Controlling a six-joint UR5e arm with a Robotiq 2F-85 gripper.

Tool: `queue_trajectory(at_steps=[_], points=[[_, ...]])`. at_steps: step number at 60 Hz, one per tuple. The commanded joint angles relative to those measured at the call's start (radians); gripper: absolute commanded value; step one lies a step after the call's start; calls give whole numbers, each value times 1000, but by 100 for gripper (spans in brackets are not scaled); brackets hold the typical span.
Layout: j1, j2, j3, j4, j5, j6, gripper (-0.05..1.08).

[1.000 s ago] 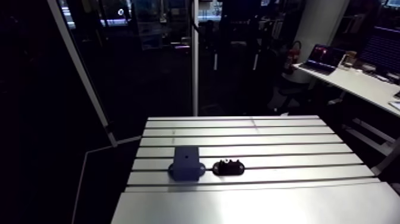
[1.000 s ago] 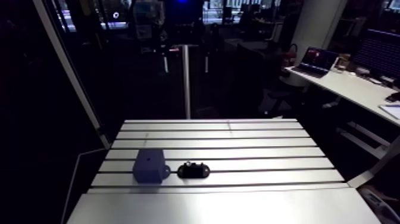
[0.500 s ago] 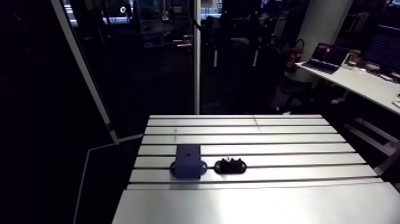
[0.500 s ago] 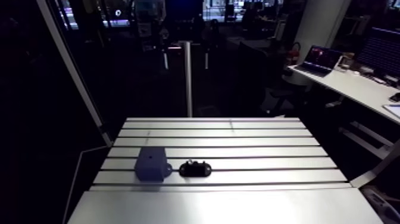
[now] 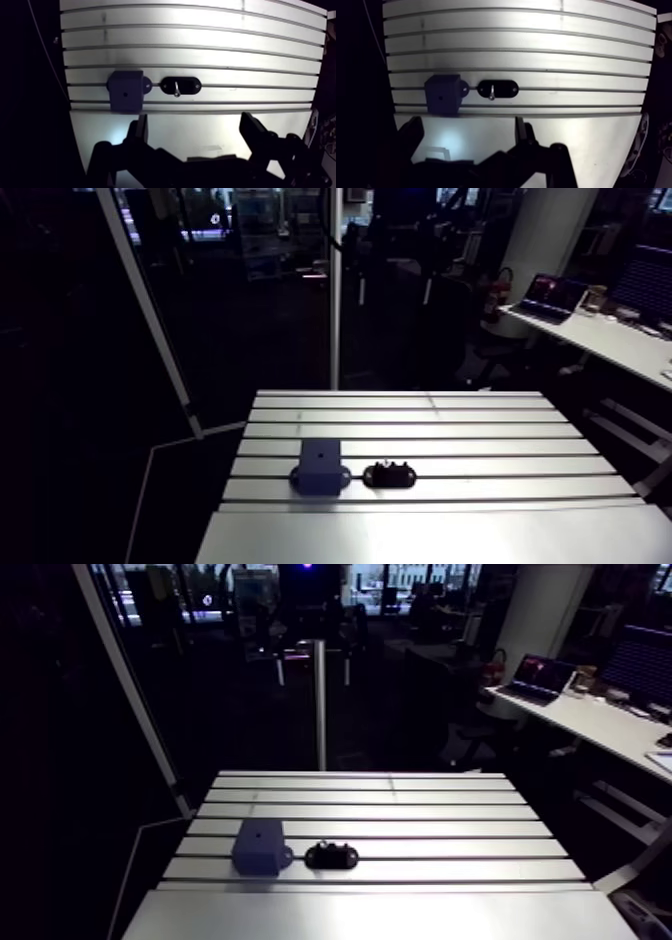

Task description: Pick up the M10 bolt and insert it into the hole until fully seated.

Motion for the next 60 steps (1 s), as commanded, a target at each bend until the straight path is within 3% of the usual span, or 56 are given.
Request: queue_trajectory(at_steps=[1, 60], points=[[0, -21, 36, -26, 13, 0, 1], [-11, -40, 369, -371, 10, -38, 1]])
